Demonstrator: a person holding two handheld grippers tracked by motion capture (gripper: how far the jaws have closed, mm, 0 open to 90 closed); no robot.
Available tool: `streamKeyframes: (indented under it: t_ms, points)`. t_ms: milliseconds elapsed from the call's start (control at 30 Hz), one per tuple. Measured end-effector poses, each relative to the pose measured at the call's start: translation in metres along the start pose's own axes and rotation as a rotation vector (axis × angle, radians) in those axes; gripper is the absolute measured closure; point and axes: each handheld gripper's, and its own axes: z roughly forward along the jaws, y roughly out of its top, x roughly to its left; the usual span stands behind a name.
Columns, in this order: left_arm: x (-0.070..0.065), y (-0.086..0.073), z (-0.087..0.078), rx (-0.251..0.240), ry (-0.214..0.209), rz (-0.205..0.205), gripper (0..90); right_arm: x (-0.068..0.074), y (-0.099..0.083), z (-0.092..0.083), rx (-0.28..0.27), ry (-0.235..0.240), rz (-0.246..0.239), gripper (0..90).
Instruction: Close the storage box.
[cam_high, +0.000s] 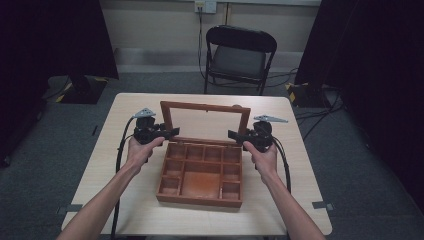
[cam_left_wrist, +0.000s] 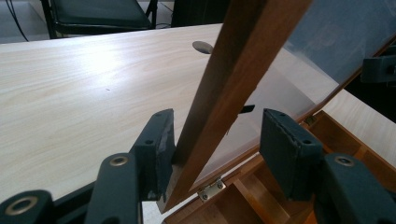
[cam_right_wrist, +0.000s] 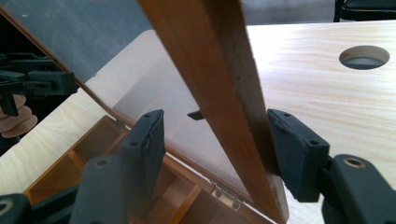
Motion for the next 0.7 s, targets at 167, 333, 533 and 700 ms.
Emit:
streamKeyframes:
  t_ms: [167,333,533,700]
  points:
    - [-0.0002,-0.0009,-0.0018,0.006,-0.007,0.01,44.6,0.001,-0.0009,-0.0017,0.002,0.009,0.0,37.7]
    - [-0.0015,-0.0008,-0.0023,0.012,-0.013,0.01,43.1,0.0013,-0.003,-0.0035,-0.004,0.019,0.012,36.7]
    - [-0.0037,-0.0015,-0.0034,0.014,-0.016,0.015,40.9,0.0024,-0.0043,-0.0057,0.002,0.024,0.012,36.2]
    - [-0.0073,-0.0011,-0.0026,0.02,-0.016,0.022,35.1,0.0047,-0.0056,-0.009,0.006,0.022,0.011,35.0]
